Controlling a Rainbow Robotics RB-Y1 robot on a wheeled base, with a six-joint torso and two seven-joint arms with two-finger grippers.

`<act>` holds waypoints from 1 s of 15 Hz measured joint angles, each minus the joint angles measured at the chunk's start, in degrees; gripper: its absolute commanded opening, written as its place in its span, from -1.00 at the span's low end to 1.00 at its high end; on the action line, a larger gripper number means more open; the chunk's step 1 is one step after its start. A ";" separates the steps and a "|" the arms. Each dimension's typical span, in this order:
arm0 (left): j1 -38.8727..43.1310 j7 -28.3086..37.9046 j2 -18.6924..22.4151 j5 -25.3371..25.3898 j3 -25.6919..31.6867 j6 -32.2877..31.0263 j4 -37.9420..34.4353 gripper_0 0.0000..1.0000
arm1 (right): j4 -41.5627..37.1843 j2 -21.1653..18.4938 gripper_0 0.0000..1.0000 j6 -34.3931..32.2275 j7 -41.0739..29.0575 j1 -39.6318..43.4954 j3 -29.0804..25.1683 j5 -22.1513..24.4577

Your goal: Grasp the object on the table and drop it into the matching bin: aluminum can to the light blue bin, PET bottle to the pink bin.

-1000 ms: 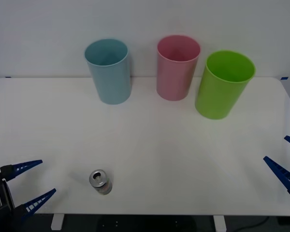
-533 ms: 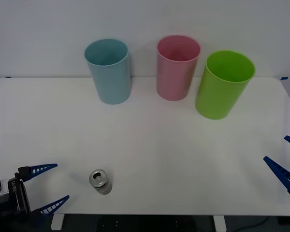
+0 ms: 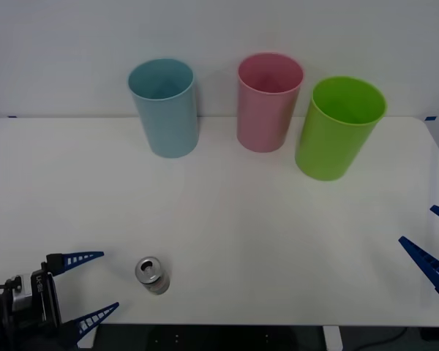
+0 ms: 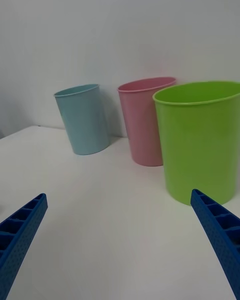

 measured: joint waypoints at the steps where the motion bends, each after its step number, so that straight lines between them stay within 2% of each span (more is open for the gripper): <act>1: -0.22 -0.09 -0.48 -0.10 -0.07 0.03 0.02 1.00 | 0.00 0.00 1.00 0.00 0.00 0.00 0.00 0.00; 15: -3.97 -0.50 -7.35 -9.17 0.37 1.65 0.10 1.00 | 0.00 0.00 1.00 0.00 0.00 0.01 0.00 0.00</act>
